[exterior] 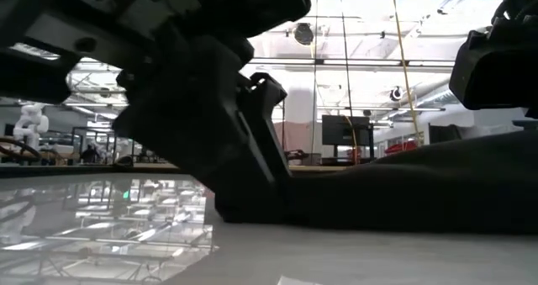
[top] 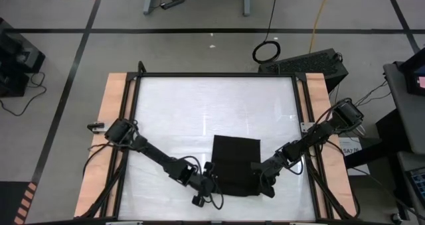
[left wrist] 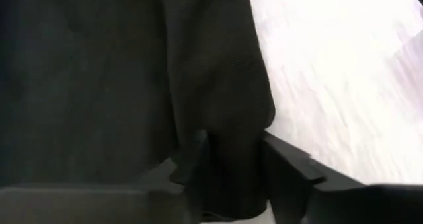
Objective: Roll towel
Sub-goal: Roll the towel
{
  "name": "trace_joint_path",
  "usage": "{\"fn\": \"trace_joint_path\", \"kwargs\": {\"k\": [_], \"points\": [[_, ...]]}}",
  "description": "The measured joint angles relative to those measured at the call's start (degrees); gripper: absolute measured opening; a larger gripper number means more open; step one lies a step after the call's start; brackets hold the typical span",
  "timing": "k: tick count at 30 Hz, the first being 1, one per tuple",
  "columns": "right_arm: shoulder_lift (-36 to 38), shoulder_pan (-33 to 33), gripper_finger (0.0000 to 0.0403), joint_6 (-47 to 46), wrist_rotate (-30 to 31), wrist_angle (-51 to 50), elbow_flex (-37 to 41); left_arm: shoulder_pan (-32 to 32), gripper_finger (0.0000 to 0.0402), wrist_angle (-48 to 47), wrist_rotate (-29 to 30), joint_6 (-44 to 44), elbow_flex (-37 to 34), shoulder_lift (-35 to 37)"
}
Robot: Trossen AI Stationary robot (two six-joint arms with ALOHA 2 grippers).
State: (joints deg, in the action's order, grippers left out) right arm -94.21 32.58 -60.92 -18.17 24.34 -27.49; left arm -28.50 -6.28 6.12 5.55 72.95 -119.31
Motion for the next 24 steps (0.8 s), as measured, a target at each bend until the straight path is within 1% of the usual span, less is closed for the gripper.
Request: {"fn": "trace_joint_path", "kwargs": {"k": [3, 5, 6, 10, 13, 15, 17, 20, 24], "points": [[0.74, 0.00, 0.0019, 0.03, 0.24, 0.32, 0.05, 0.99, 0.0075, -0.05, -1.86, 0.06, 0.00, 0.00], [1.82, 0.07, 0.0042, 1.06, 0.35, 0.22, 0.10, 1.86, 0.0030, 0.03, -4.05, 0.18, 0.00, 0.00], [2.87, 0.19, 0.0057, 1.68, 0.41, -0.45, 0.20, 2.27, 0.0017, 0.19, -5.43, 0.46, 0.00, 0.00], [8.18, 1.20, 0.0134, 5.50, 2.67, -4.91, 0.35, 3.97, 0.0014, 2.00, -10.39, 3.06, -0.11, -0.12], [12.65, 3.19, 0.0188, 8.27, 6.35, -8.59, 0.25, 5.51, 0.0011, 4.10, -16.91, 4.49, -0.18, -0.29], [15.48, 4.91, 0.0211, 9.71, 9.81, -11.56, 0.33, 6.66, 0.0010, 5.02, -21.83, 6.27, -0.24, -0.33], [17.94, 7.05, 0.0221, 12.13, 14.00, -11.86, 0.21, 7.80, 0.0009, 5.22, -25.42, 8.01, -0.26, -0.37], [20.19, 10.80, 0.0224, 16.64, 20.42, -11.91, 0.11, 9.48, 0.0008, 5.66, -30.36, 10.20, -0.26, -0.37], [20.23, 15.16, 0.0218, 21.03, 27.68, -11.68, -0.38, 11.27, 0.0007, 7.05, -34.91, 12.20, -0.26, -0.37]]}}
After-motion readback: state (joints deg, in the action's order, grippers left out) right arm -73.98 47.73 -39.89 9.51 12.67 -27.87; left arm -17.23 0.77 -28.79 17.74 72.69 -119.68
